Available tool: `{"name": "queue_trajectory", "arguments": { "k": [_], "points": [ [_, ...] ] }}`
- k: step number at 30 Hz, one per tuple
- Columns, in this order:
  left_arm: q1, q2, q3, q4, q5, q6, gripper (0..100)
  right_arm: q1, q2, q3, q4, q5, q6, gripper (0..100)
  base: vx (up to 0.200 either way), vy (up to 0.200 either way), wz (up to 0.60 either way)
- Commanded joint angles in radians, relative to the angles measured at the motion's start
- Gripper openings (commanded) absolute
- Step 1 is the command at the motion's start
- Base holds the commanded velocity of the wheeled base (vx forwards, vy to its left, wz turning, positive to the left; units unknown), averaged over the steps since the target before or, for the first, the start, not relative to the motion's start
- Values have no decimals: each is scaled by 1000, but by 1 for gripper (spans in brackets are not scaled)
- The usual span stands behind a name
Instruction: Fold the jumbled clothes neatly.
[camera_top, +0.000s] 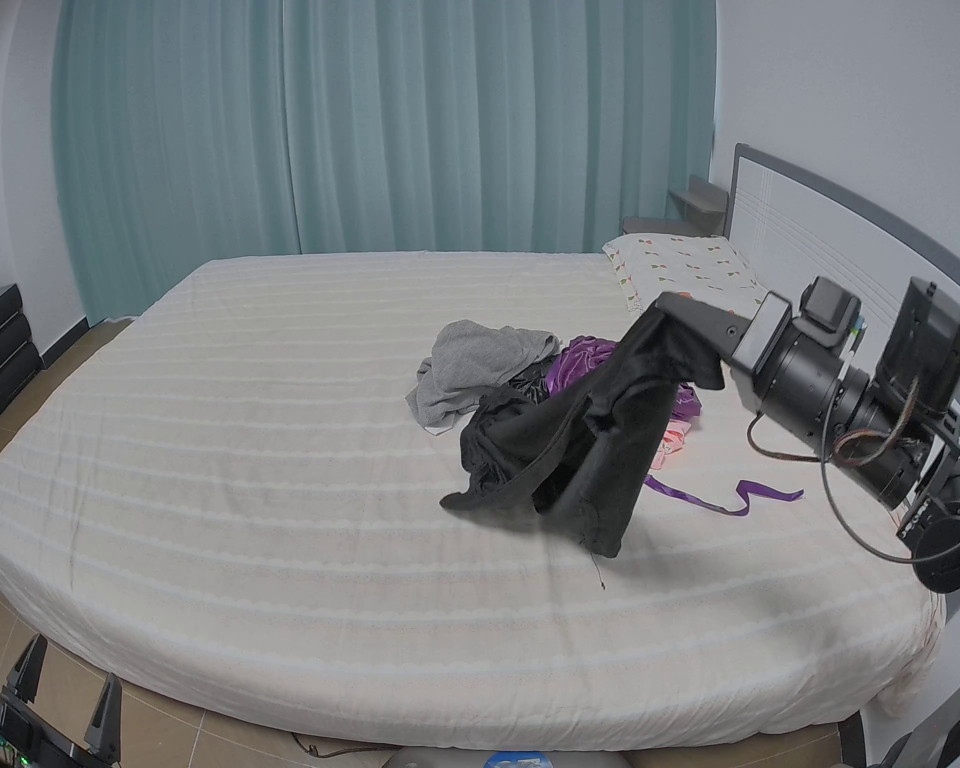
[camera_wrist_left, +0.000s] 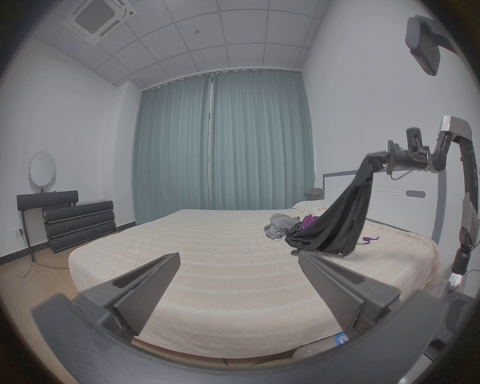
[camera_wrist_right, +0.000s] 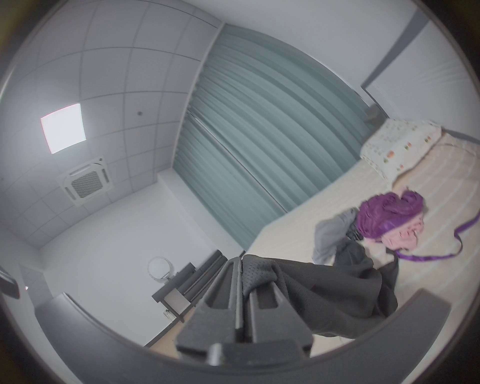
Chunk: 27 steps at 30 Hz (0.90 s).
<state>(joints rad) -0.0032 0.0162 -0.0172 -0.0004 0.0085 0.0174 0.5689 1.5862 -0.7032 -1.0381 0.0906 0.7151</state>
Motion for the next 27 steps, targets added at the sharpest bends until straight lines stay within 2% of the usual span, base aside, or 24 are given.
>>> {"name": "queue_trajectory", "arguments": {
  "k": [1,3,10,11,12,15,18,20,21,22,27],
  "points": [
    [0,-16,17,-1,-10,13,100,37,-89,-16,4,4,-20,0,0,0,0],
    [2,-16,17,-3,-10,30,100,72,-103,1,4,0,-45,0,0,0,0],
    [0,-16,-4,-35,-2,15,100,88,-120,19,3,3,-79,0,0,0,0],
    [-3,-5,-101,-99,-10,-36,100,88,-120,22,3,3,-79,0,0,0,0],
    [-4,90,-222,-124,-16,-117,100,88,-115,27,3,6,-80,0,0,0,0],
    [-3,231,-259,-87,-16,-142,100,88,-106,22,3,4,-80,0,0,0,0],
    [-20,357,-190,-50,-24,-140,100,97,-112,28,1,4,-79,0,0,0,0],
    [-52,424,-162,-56,-62,-139,100,97,-114,27,4,4,-79,0,0,0,0],
    [-57,427,-162,-56,-67,-139,100,97,-114,27,4,4,-79,0,0,0,0],
    [-109,485,-167,-55,-125,-140,100,97,-114,27,4,4,-80,0,0,0,0],
    [-181,662,-176,-58,-147,-139,100,97,-100,24,4,6,-80,0,0,0,0]
  ]
}}
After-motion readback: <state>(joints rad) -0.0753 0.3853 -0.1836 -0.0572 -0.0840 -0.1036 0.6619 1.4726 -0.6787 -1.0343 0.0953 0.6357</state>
